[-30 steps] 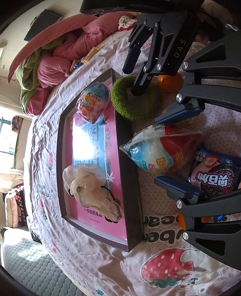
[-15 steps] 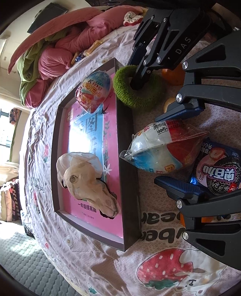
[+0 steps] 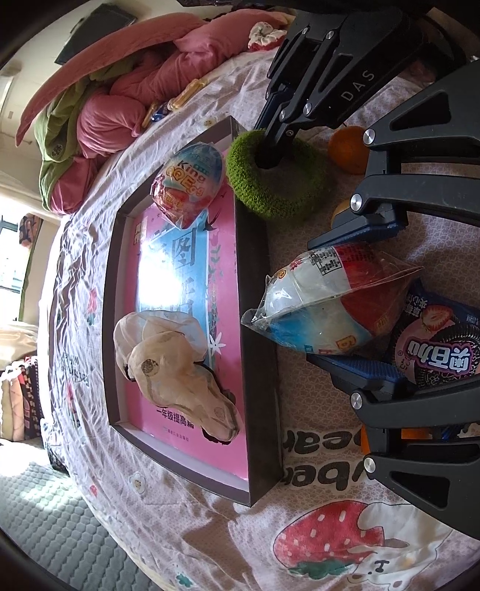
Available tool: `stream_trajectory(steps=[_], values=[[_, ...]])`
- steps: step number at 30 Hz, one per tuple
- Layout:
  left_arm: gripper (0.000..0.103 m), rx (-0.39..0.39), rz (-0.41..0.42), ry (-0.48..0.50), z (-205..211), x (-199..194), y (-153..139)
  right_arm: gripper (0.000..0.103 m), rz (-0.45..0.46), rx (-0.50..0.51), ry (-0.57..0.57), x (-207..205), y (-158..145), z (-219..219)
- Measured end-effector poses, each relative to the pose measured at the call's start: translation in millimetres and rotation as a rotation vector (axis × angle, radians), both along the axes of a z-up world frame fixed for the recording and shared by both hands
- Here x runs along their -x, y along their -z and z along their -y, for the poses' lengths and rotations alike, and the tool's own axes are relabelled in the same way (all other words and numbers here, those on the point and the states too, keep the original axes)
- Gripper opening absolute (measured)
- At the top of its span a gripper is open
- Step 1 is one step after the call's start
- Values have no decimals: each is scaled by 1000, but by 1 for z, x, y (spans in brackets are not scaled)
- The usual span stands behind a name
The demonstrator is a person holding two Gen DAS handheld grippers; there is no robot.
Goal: Organize objects
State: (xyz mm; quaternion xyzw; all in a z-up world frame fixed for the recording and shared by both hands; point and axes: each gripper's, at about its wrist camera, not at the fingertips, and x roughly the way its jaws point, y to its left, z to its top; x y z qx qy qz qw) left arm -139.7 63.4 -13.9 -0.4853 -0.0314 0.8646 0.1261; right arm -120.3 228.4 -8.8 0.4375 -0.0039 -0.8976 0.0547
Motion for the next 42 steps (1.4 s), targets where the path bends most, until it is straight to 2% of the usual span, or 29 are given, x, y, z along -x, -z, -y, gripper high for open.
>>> stream_trajectory(steps=[6, 15, 26, 34, 42], values=[[52, -6, -36, 2, 2, -4, -9, 17, -25, -2, -1, -2, -7, -2], [52, -17, -76, 6, 6, -11, -24, 17, -71, 70, 0, -8, -24, -4], [52, -11, -156, -36, 19, -16, -41, 17, -134, 87, -22, -11, -40, 8], [52, -32, -172, -64, 38, -13, -48, 17, -164, 117, -7, -11, -47, 11], [52, -21, -213, -86, 48, -14, -56, 17, -187, 142, 8, -12, -53, 10]])
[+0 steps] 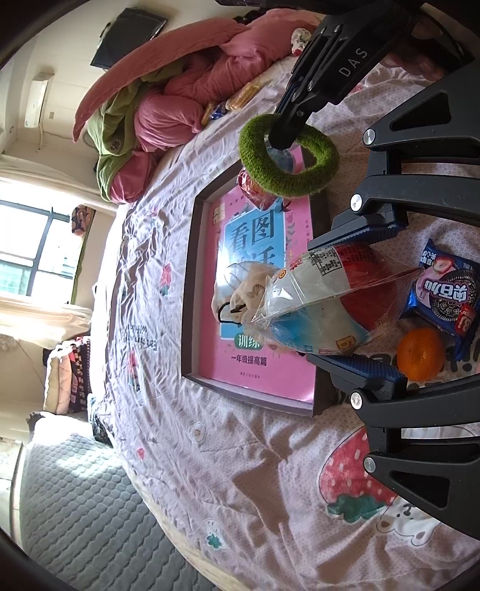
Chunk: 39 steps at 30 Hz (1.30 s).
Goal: Organize objects
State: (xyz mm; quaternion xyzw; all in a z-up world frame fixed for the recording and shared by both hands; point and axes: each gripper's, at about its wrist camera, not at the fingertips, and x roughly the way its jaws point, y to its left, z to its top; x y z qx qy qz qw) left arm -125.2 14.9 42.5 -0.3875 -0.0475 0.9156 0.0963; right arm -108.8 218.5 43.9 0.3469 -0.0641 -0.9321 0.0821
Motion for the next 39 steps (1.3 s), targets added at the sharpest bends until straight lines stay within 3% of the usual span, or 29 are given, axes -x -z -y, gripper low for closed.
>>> stream_trajectory(steps=[22, 28, 39], values=[[53, 22, -100, -67, 24, 5, -16, 18, -90, 21, 45, 5, -17, 5], [53, 12, -115, -85, 29, 9, -19, 18, -168, -5, 70, -2, -31, 5], [53, 6, -132, -93, 27, 17, -18, 18, -173, 14, 93, 4, -32, -5]])
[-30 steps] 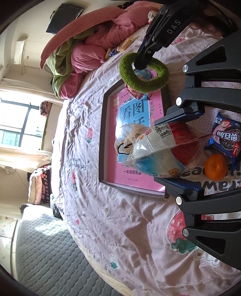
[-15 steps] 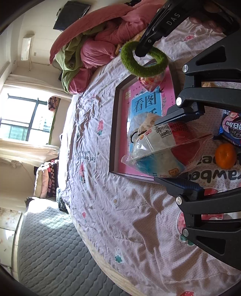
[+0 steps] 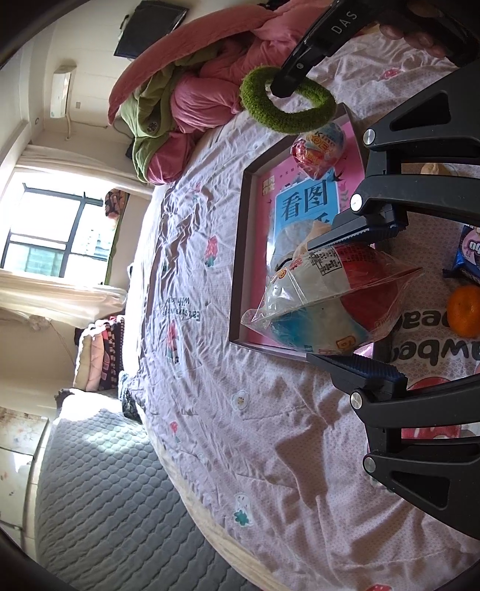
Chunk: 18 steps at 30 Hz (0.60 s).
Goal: Organize objects
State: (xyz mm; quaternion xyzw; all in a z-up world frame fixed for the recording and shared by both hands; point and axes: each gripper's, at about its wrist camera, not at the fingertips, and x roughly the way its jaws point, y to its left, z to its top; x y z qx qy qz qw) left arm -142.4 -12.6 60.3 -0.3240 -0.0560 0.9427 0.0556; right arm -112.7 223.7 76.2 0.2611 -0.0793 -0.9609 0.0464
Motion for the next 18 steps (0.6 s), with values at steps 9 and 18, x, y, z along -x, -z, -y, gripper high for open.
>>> stream_trajectory(steps=[9, 18], values=[[53, 11, 1, -14, 1, 11, 7, 18, 0, 8, 4, 7, 2, 0], [53, 56, 13, -33, 1, 24, 19, 18, 34, -7, -5, 17, 12, 3]])
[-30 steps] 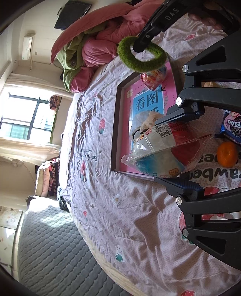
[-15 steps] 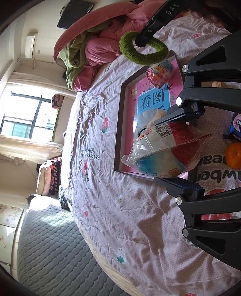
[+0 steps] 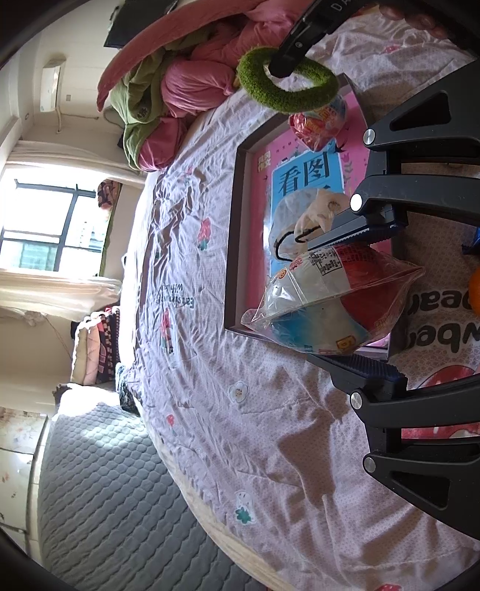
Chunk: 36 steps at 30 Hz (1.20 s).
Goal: Organize objects
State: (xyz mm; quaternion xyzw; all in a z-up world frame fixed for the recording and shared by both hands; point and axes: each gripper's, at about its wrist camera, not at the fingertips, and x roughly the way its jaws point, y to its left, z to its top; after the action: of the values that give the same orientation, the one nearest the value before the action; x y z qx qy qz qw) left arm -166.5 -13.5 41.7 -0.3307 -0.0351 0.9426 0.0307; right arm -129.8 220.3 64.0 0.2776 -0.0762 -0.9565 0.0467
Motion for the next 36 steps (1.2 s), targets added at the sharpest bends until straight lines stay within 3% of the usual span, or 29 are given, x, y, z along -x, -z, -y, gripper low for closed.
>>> stream_trajectory(steps=[16, 36], values=[[53, 0, 67, -24, 5, 17, 21, 18, 41, -3, -11, 9, 13, 3], [53, 31, 81, -2, -9, 23, 32, 18, 91, -15, -30, 17, 29, 10]])
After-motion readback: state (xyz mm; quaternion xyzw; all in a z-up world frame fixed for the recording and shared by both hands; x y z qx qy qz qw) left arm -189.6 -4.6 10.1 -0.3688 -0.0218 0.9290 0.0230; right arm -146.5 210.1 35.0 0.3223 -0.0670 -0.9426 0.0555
